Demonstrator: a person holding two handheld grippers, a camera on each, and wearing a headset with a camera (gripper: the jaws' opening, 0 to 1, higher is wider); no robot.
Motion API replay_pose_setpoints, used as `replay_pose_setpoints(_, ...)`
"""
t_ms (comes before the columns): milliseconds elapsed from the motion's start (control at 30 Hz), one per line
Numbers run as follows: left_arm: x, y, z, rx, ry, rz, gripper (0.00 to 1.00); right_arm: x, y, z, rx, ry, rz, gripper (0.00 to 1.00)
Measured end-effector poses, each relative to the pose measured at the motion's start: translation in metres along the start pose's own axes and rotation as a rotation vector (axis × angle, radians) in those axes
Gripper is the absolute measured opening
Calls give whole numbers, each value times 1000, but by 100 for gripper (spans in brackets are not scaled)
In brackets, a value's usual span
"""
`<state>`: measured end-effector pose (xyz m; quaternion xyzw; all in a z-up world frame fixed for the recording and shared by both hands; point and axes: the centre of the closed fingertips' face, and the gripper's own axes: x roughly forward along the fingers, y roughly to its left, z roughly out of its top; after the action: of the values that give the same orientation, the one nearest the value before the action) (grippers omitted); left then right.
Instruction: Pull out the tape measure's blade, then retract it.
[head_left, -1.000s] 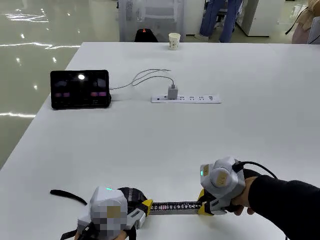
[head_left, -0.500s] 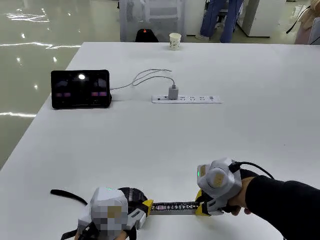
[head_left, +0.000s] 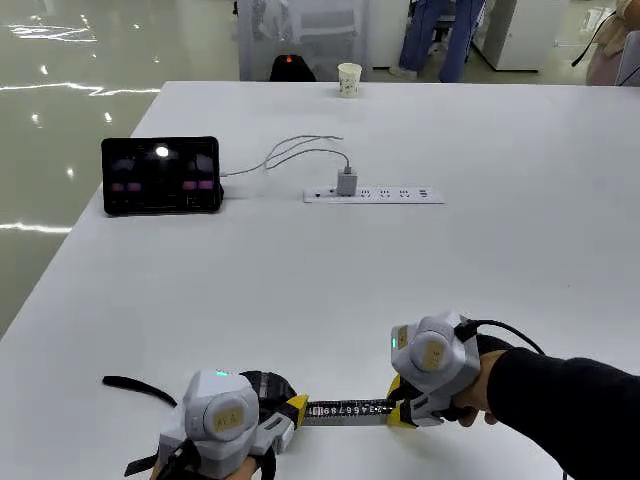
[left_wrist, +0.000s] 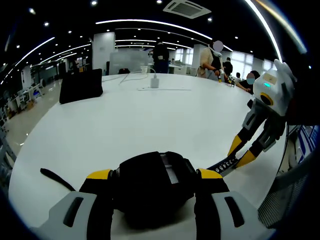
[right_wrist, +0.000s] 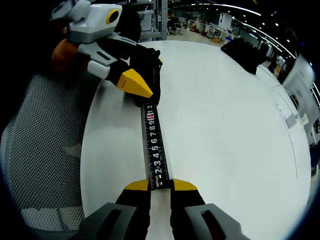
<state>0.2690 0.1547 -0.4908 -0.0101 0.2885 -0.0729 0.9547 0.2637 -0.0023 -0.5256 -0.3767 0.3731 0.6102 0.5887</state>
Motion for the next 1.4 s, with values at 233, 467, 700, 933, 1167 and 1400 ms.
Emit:
replay_pose_setpoints(233,0,0,0,-2,-1,0,61,1,0,3,4,2,5,11)
replay_pose_setpoints(467,-1,0,0,-5,0,-2,61,3,0,6,10,-6,6,11)
replay_pose_setpoints(700,-1,0,1,-6,0,-4,61,4,0,9,17,-14,7,11)
replay_pose_setpoints(933,-1,1,1,-12,-3,-8,60,6,1,13,19,-29,11,11)
replay_pose_setpoints(1167,-2,1,1,-14,-3,-10,60,8,1,17,20,-36,16,11)
replay_pose_setpoints(1400,-2,1,1,-11,-2,-10,60,9,2,20,24,-44,12,11)
